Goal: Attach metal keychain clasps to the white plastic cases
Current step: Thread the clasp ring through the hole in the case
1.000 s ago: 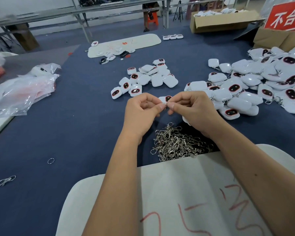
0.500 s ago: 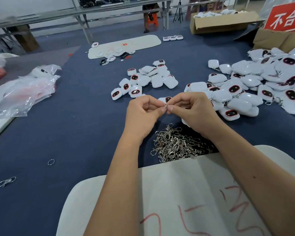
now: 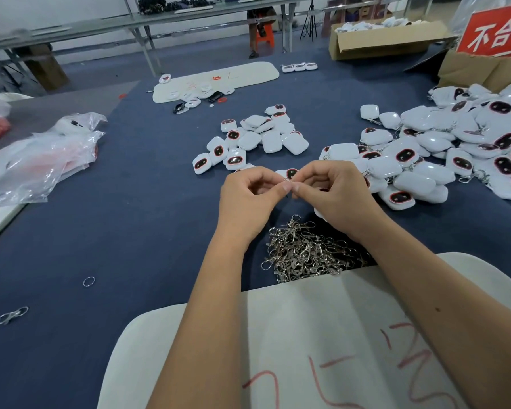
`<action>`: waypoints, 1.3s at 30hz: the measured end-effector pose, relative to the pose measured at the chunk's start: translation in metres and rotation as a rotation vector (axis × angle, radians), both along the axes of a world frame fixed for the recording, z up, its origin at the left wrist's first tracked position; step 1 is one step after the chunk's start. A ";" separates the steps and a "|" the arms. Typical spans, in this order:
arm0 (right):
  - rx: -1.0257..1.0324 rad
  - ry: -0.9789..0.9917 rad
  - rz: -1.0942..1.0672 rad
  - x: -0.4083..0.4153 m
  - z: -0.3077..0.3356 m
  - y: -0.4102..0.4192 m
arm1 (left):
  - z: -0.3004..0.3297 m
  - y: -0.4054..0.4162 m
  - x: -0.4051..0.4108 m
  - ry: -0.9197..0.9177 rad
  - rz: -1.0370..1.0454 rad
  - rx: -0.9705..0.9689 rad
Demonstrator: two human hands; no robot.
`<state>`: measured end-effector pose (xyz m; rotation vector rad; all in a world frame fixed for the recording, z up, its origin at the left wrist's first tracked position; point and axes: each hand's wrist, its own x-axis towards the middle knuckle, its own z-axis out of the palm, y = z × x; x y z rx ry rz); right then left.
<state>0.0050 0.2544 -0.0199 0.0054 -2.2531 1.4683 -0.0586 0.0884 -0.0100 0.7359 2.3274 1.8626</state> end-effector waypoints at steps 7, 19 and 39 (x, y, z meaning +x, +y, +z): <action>0.009 0.053 -0.049 -0.001 -0.003 0.000 | -0.002 0.000 -0.003 0.013 0.036 0.040; -0.147 -0.018 0.022 0.001 -0.001 0.003 | 0.000 0.002 -0.001 -0.072 -0.042 0.140; 0.202 0.043 -0.099 0.003 0.005 -0.007 | 0.004 0.006 0.004 0.051 0.017 -0.109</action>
